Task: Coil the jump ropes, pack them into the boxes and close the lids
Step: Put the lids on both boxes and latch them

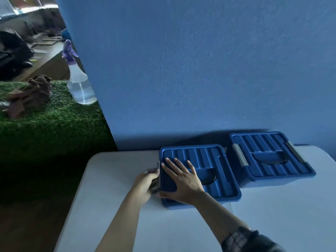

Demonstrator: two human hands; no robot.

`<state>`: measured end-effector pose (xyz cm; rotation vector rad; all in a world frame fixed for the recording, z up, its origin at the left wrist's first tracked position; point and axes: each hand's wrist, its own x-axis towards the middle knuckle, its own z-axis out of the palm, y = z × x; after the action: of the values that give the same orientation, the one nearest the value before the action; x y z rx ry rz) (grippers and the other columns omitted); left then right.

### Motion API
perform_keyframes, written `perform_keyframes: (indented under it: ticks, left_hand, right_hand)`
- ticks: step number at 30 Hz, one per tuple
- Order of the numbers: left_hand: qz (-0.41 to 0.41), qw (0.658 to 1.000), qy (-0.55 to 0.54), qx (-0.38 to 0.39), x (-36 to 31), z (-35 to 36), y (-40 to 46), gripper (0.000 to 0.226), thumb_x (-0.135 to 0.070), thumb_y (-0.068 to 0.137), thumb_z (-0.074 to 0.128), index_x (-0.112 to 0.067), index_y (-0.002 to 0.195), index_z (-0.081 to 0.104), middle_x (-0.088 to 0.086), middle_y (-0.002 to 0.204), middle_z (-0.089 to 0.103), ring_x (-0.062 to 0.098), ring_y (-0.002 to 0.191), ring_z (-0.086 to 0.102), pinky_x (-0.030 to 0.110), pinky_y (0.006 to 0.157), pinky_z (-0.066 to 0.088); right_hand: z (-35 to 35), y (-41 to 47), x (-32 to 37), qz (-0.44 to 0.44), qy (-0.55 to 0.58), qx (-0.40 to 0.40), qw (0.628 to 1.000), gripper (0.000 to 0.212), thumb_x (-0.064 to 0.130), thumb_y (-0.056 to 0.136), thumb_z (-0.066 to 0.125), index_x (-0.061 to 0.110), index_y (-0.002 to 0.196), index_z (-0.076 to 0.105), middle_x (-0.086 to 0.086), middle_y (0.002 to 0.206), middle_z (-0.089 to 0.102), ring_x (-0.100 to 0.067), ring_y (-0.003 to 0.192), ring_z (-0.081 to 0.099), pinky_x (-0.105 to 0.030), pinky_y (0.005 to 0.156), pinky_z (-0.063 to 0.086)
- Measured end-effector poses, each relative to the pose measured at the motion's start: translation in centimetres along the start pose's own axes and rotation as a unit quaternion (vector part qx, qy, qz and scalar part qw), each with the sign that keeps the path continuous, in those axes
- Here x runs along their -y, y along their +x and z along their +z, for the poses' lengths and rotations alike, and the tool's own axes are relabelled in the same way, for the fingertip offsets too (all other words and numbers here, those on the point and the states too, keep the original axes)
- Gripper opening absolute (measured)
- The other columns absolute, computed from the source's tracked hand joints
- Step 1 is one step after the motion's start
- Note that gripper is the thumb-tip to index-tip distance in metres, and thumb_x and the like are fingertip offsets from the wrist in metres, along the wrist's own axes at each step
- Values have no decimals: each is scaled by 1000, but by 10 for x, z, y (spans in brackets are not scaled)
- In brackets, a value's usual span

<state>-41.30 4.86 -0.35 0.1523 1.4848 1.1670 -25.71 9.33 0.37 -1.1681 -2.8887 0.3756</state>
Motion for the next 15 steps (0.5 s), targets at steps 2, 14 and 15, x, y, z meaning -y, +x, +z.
perform_keyframes:
  ticks: [2, 14, 15]
  left_hand:
    - [0, 1000, -4, 12, -1, -1, 0, 6, -6, 91, 62, -11, 93, 63, 8, 70, 66, 20, 59, 59, 25, 45, 48]
    - [32, 998, 58, -11, -8, 6, -4, 6, -16, 87, 68, -12, 91, 67, 6, 79, 69, 23, 69, 63, 31, 61, 50]
    - [44, 996, 79, -12, -8, 7, -6, 7, -19, 86, 69, -15, 92, 68, 5, 83, 71, 22, 73, 65, 29, 61, 51]
  right_hand:
    - [1, 0, 0, 8, 8, -8, 1000, 105, 90, 67, 34, 35, 149, 0, 22, 154, -13, -5, 143, -15, -43, 112, -17]
    - [0, 1, 5, 23, -2, -23, 999, 115, 95, 61, 20, 25, 151, 3, 9, 156, -18, -8, 144, -14, -45, 113, -14]
    - [0, 0, 7, 30, 3, -31, 999, 112, 91, 63, 28, 25, 150, 4, 8, 156, -17, -9, 144, -13, -46, 113, -14]
